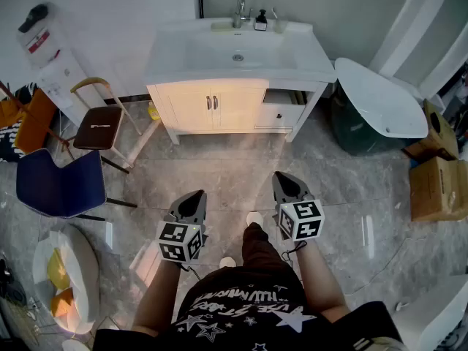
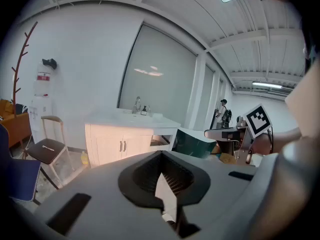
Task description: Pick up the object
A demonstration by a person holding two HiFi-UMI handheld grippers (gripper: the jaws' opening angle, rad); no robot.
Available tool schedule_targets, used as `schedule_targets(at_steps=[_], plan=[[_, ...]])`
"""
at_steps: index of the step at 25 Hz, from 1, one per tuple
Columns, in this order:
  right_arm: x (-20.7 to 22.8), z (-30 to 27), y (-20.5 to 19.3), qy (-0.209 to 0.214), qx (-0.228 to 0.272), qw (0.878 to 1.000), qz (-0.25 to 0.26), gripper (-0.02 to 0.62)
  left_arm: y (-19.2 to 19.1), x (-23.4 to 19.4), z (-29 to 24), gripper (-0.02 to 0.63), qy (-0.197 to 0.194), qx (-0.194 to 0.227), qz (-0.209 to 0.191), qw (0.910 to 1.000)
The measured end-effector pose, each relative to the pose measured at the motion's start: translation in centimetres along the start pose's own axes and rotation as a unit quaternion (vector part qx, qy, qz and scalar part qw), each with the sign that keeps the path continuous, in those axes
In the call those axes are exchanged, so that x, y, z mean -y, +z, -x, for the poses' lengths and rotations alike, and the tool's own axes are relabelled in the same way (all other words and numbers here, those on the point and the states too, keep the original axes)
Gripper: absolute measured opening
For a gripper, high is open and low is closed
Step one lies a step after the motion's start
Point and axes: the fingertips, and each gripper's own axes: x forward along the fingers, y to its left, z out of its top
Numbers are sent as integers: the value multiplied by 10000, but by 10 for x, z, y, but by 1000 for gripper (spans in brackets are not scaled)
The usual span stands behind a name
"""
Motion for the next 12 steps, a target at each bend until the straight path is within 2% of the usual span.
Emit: schedule_targets(at_steps=[7,12], plan=[[-7,8,3,-25,16,10000,29,12,0,-3,13,15,36,26,31,10000],[-14,13,0,-7,-13,9998,179,12,-6,3,18,15,-80,-59,-246,9996]])
